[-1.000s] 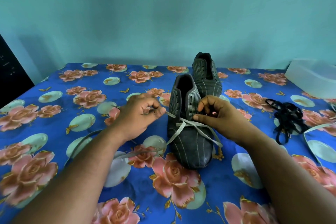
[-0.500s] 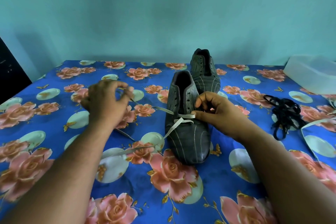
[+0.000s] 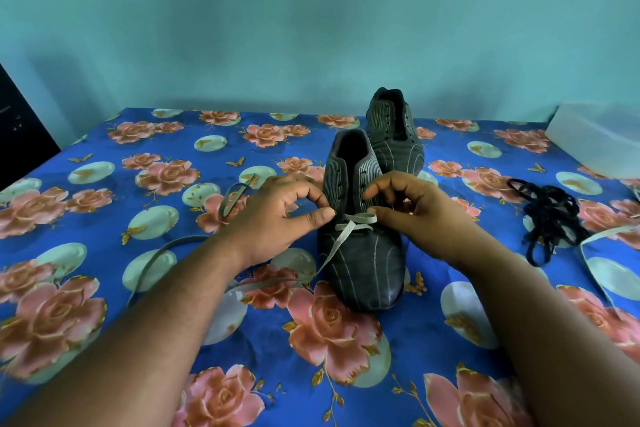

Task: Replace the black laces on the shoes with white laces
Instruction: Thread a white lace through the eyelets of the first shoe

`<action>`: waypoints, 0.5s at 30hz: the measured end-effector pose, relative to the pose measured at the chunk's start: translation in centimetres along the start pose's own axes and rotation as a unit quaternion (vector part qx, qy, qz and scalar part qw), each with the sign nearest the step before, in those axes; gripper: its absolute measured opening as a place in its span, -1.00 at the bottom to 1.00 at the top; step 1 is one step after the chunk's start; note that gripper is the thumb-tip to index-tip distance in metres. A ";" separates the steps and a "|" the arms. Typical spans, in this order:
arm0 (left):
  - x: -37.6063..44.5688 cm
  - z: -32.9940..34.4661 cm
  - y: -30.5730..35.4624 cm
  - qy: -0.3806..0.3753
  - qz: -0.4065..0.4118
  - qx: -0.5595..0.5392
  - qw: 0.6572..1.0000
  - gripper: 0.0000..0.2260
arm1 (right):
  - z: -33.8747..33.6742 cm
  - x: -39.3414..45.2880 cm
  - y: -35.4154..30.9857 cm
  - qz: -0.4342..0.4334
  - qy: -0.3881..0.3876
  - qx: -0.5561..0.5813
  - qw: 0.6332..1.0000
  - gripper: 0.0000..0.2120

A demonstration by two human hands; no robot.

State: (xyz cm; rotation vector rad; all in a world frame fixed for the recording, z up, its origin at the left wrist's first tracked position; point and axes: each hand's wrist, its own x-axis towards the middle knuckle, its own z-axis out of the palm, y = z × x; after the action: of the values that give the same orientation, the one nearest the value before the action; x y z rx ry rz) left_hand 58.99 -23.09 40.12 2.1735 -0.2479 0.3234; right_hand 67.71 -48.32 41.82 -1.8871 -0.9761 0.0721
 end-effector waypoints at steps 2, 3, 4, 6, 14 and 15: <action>0.1 0.2 0.0 0.000 -0.001 0.006 1.000 -0.77 | 0.2 0.0 -0.5 -0.022 0.000 -0.026 0.999 -0.75; 0.1 0.1 0.0 -0.003 -0.002 0.005 1.000 -0.77 | 0.3 -0.1 -0.7 -0.032 0.001 -0.034 0.999 -0.73; 0.1 0.0 0.0 -0.006 -0.004 0.002 1.000 -0.77 | 0.3 -0.2 -0.8 -0.039 0.001 -0.041 0.998 -0.71; 0.0 -0.4 0.1 -0.007 -0.011 -0.004 1.000 -0.79 | 0.5 -0.3 -0.9 -0.054 -0.007 -0.057 0.997 -0.67; -0.4 -3.4 -1.0 0.102 -0.133 -0.004 0.986 -0.89 | 0.6 -0.5 -1.0 -0.040 -0.014 -0.091 0.995 -0.60; -0.4 -3.7 -1.1 0.129 -0.147 0.009 0.981 -0.89 | 0.6 -0.5 -1.1 -0.039 -0.014 -0.093 0.995 -0.60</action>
State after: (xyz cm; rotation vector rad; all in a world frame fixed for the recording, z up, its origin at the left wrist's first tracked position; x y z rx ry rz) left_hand 58.40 -19.39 41.28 2.1210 0.2204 0.4337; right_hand 66.49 -47.99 42.20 -2.0192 -1.1071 -0.0417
